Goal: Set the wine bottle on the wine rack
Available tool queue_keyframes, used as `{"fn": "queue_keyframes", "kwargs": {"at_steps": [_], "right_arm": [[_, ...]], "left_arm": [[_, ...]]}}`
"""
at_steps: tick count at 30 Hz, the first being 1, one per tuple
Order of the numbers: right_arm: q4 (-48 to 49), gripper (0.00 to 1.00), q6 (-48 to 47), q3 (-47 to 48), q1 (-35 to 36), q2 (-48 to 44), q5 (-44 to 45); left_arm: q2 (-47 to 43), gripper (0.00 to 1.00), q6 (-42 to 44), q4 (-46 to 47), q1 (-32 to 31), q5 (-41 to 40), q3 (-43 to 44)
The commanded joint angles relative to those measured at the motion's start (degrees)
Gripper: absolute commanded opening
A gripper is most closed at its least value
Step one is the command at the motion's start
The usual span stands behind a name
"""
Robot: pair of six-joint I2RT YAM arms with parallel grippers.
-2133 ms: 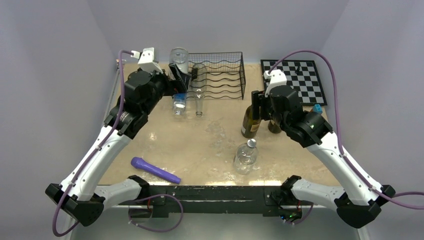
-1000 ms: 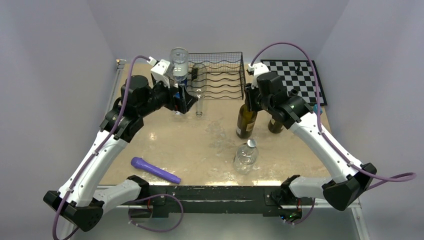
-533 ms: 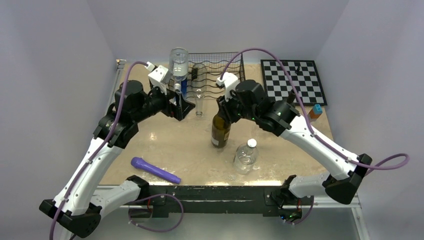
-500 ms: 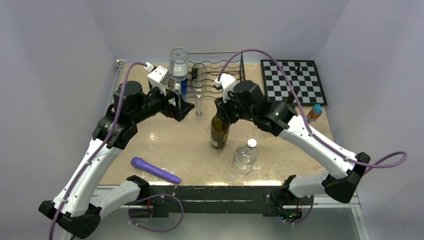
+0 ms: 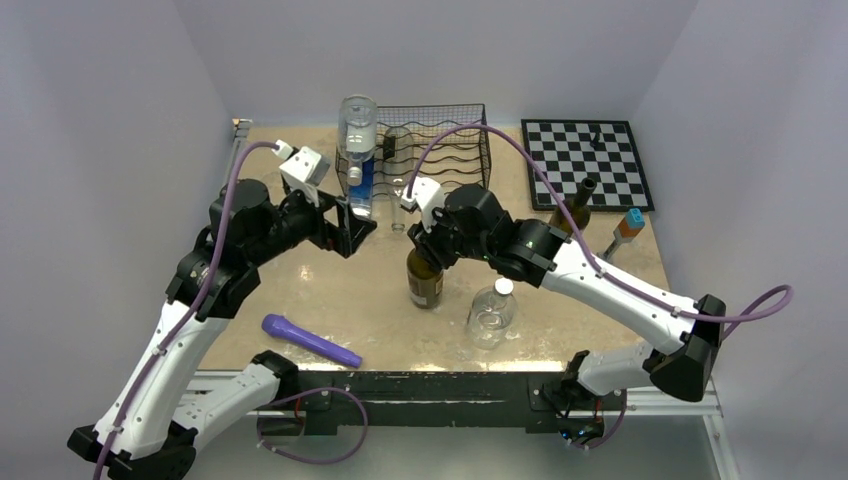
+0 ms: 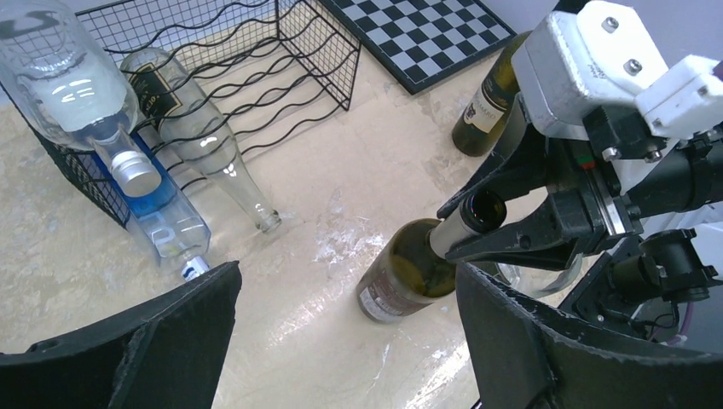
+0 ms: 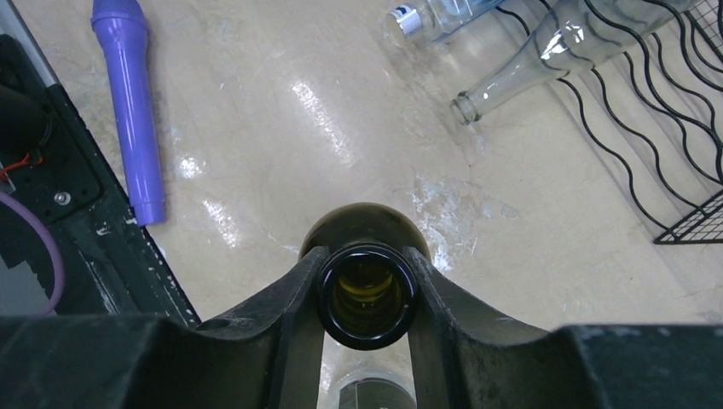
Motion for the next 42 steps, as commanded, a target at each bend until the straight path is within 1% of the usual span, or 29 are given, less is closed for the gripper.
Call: {"fn": "queue_keyframes", "kwargs": {"at_steps": [1,4,5,7,10,12,13,16,18,20,26,28,31,37,39,42], "right_arm": [[10.1,0.46,-1.6,-1.7,0.0,-4.7,-0.8],[10.9,0.62,-1.4,-2.7,0.0,-5.5,-0.8],[11.0,0.68,-1.3,-2.8,0.0,-5.9,-0.8],[11.9,0.74,-1.0,-3.2,0.0,-7.2,-0.8],[11.0,0.78,-0.3,-1.6,0.0,-8.8,-0.8],[10.4,0.77,0.8,-0.3,0.0,-9.9,0.7],[9.8,0.75,1.3,0.6,0.0,-10.4,2.5],[7.8,0.72,1.6,1.6,0.0,-12.6,7.5],[7.6,0.72,1.2,0.6,0.0,-14.4,9.8],[7.5,0.72,0.9,-0.4,0.0,-16.1,12.5],[6.6,0.73,1.6,-3.4,0.0,-20.8,17.9],[6.2,0.73,3.4,-4.4,0.0,-21.8,19.1],[5.3,0.73,4.3,-5.4,0.0,-23.0,21.3],[4.3,0.74,4.6,-6.8,-0.1,-24.9,23.8],[4.4,0.74,4.6,-7.1,-0.1,-25.1,24.1],[4.5,0.74,4.5,-7.4,-0.1,-24.8,24.5]], "left_arm": [[-0.2,0.99,1.2,0.2,0.4,1.1,-0.5],[0.0,0.99,1.2,0.8,0.4,2.8,-1.8],[0.0,0.99,1.3,1.1,0.4,3.7,-2.3],[0.2,0.99,1.4,1.6,0.4,5.4,-3.4],[1.1,0.99,1.7,2.5,0.3,9.6,-4.5],[2.3,0.96,1.8,3.4,-0.5,13.0,-5.1],[3.1,0.95,2.0,3.8,-1.4,13.9,-5.3],[5.8,0.93,3.9,5.6,-6.4,12.0,-5.8],[7.2,0.93,5.2,7.8,-9.9,8.5,-6.5],[8.9,0.93,6.0,9.9,-11.4,8.2,-6.9],[12.8,0.9,7.5,15.8,-12.7,8.6,-7.5],[13.2,0.9,7.7,18.1,-12.8,9.4,-7.9],[15.2,0.89,8.4,19.8,-12.9,13.6,-7.8],[18.0,0.78,9.2,19.8,-13.3,16.6,-6.8],[18.3,0.72,9.2,21.1,-13.6,17.0,-7.3],[19.4,0.68,9.5,21.9,-13.8,16.8,-7.8]]}}
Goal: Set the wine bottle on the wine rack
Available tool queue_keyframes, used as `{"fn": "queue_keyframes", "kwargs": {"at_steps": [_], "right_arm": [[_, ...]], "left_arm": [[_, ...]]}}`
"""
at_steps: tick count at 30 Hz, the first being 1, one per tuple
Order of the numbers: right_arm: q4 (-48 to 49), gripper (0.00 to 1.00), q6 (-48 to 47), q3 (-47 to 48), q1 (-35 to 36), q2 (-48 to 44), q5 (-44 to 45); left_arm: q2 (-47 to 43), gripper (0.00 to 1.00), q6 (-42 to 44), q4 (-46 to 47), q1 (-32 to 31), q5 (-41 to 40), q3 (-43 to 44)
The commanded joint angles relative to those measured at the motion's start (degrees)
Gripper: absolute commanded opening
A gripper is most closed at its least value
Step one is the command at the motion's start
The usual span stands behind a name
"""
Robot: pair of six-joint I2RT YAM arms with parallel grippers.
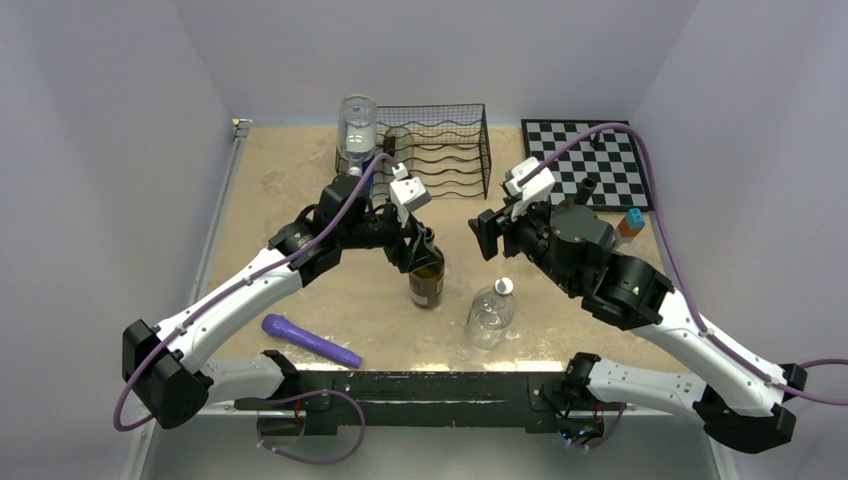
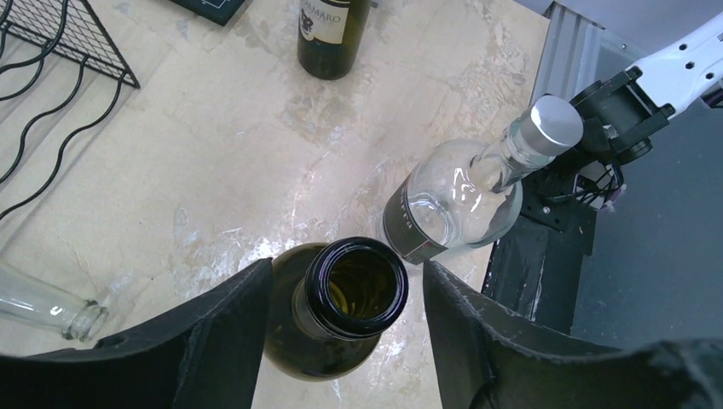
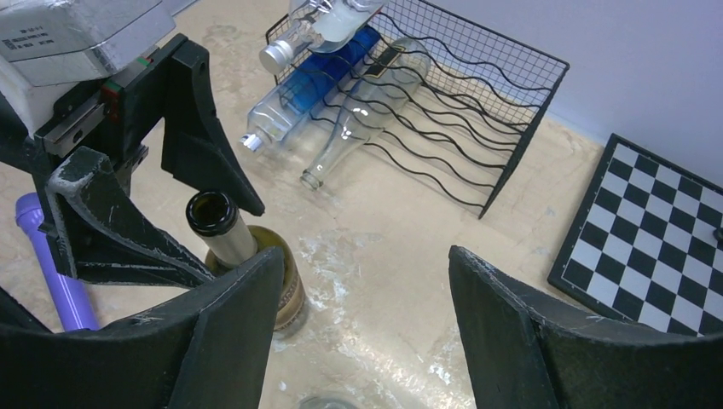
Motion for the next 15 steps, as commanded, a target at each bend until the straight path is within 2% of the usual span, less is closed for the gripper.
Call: {"fn": "queue_keyframes", "kwargs": {"at_steps": [1,3,9,11,15], "right_arm": [[0.9,0.74,0.9,-0.5,-0.1,-0.6,2.3],[0.9,0.74,0.9,-0.6,-0.1,-0.4,2.3],[1.0,0.76,0.2,-0.6,-0.1,-0.2,2.1],[1.3,0.79,-0.4,-0.7,-0.1,-0.4,1.5],[2.5,0.88,-3.5,-1.5,-0.1,-1.2,-4.2]], "left_arm": [[0.7,0.66,1.9,4.5,-0.5,2.1,0.2],[1.3,0.58,1.9,5.0,-0.7,1.6,0.0],[1.1,0.24,2.2,4.6,-1.0,0.0,0.8],[0.6,0.0,2.6,3.4,-1.1,-1.3,2.2],[-0.8,0.0,2.5,1.3,-1.1,-6.9,6.1]]}}
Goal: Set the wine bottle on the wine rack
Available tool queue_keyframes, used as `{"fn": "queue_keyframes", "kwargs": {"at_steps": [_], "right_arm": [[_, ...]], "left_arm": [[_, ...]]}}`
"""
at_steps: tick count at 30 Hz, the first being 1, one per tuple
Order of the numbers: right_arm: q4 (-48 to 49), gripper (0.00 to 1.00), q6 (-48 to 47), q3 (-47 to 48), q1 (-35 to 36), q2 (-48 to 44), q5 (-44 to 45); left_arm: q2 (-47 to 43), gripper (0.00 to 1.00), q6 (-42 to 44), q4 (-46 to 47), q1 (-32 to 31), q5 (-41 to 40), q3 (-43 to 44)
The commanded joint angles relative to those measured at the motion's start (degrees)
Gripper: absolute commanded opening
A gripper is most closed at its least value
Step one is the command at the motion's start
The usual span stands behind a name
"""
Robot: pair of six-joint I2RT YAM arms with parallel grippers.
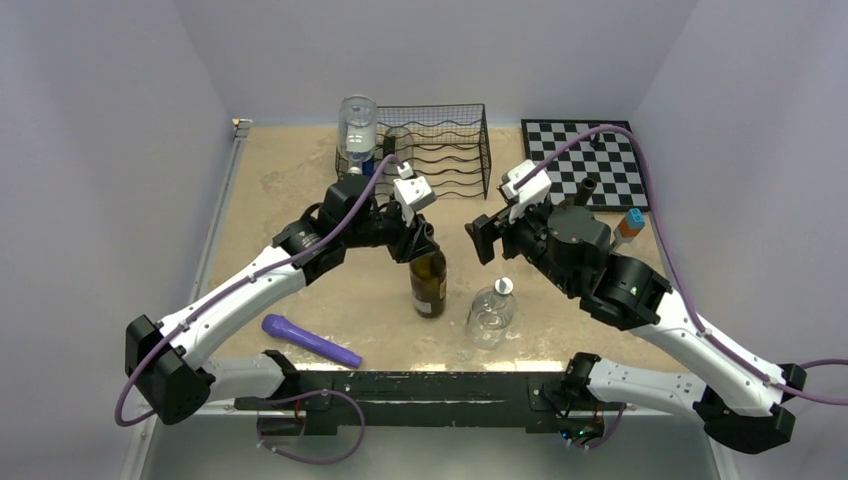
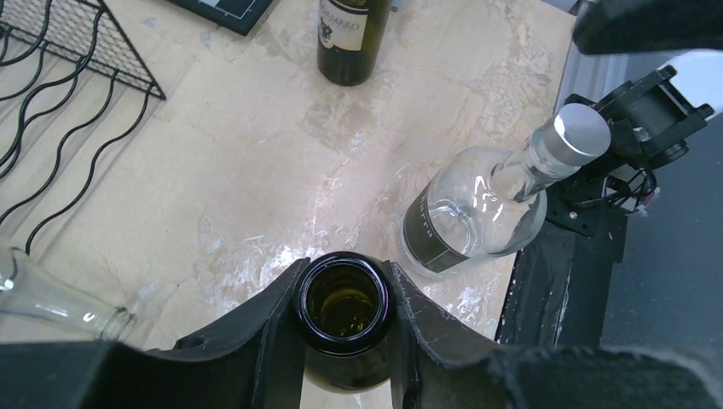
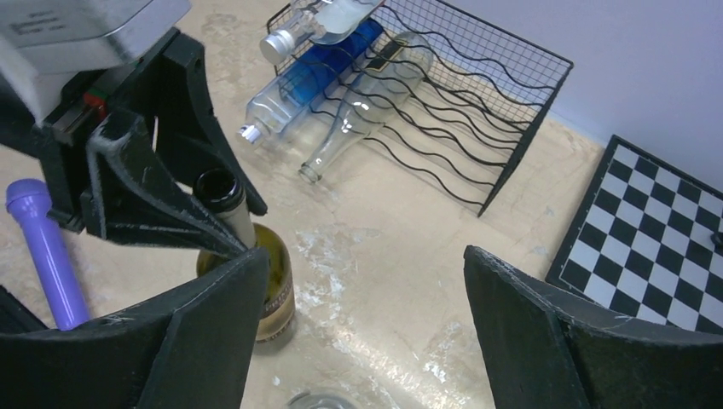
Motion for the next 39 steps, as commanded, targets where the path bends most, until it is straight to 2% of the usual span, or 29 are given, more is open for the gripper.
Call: {"fn": "queue_keyframes", "kwargs": {"at_steps": [1,3,10,14,20,28,39], "right_arm": [[2.9,0.9,-4.0,-0.9,-0.1,-1.2,-6.4],[3.5,0.98,-5.0,-1.2,-0.1,-1.3,-11.1],[9.2,0.99,-5.9,-4.4,-0.1,-1.5,-26.8],[15.4,0.99,-4.8,-6.8,-0.1,0.2,-33.1],[24.4,0.99,-4.7,-9.1,0.0,5.0,-31.8],[31.6,0.98,-3.1,-11.5,0.0,9.5,-36.6],[32.5,0.98,-1.7,-11.5,0.3,13.7,-40.1]], "left_arm": [[-2.4,0.0,-0.1,-1.7,0.0,-6.5,7.3],[-2.8,0.0,-0.5,-5.1,0.0,-9.5,11.2],[-2.8,0.0,-3.0,-16.8,0.0,-15.0,27.0],[-2.7,0.0,-5.1,-20.7,0.0,-15.2,32.5],[-4.2,0.0,-6.3,-23.8,0.0,-14.8,36.6],[-6.4,0.0,-8.6,-25.8,0.0,-12.5,38.9],[-7.8,0.0,-10.0,-26.1,0.0,-9.9,43.0]]}}
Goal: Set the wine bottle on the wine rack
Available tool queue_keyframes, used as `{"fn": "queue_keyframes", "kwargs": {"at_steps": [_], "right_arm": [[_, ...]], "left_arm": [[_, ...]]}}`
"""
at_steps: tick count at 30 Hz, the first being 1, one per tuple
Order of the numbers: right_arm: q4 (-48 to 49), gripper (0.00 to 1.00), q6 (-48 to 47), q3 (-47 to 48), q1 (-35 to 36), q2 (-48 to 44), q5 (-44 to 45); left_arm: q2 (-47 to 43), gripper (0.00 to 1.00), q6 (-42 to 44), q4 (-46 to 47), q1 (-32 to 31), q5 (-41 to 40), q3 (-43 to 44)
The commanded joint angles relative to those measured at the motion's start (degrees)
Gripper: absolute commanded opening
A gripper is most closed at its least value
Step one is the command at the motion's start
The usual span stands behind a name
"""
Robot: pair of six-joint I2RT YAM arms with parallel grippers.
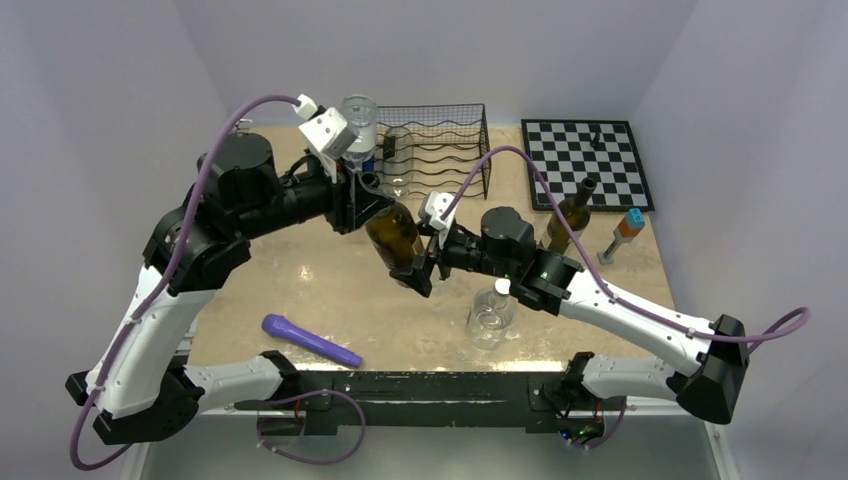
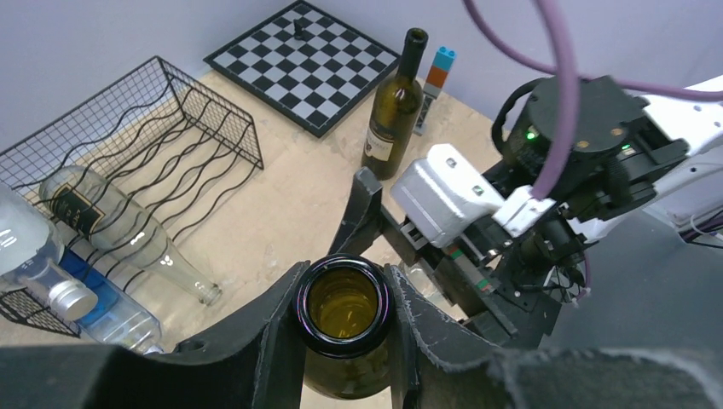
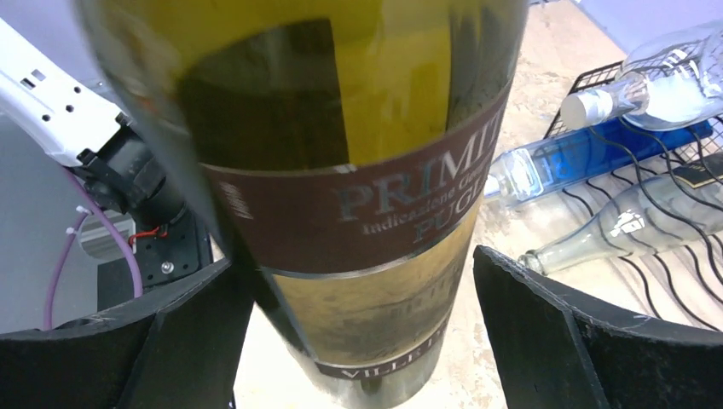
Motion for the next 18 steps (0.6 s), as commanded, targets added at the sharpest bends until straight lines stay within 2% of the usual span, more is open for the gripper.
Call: {"fn": "queue_keyframes", "kwargs": {"at_steps": [1,5,7,8,12,15,16,17,18], "right_arm": [[3.6,0.98,0.8,0.6,0.3,0.5,-2.0],[3.7,0.98,0.3,1.8,0.3,1.8,-1.9],[2.1,0.93,0.1,3.4,0.3,2.3,-1.6],[1.0,0.87,-0.2,4.3,0.3,2.6,-1.4],[-0.9,0.53,-1.7,6.3,0.3,2.3,1.2],[-1.0,0.37,-3.0,6.6,0.3,1.2,5.2],[-0.8,0.27,-3.2,6.7,0.3,0.6,6.7],[-0.8,0.19,-3.6,6.9,0.3,0.0,8.3],[-0.8,0.07,-4.0,7.2,0.3,-0.6,9.8]], "left_arm": [[-2.6,0.0,-2.5,6.6,0.0,2.9,5.3],[-3.4,0.0,-3.2,7.1,0.0,3.6,5.6],[-3.9,0.0,-3.5,7.1,-0.1,3.6,5.5],[-4.2,0.0,-3.5,7.1,0.0,3.6,5.4],[-6.3,0.0,-3.3,8.8,0.0,4.1,3.1],[-8.3,0.0,-2.4,10.6,0.0,5.1,0.7],[-8.9,0.0,-1.9,11.0,0.0,5.8,-0.1],[-9.6,0.03,-1.5,11.5,0.0,6.5,-0.8],[-10.3,0.1,-1.2,12.1,0.0,6.6,-1.8]]}}
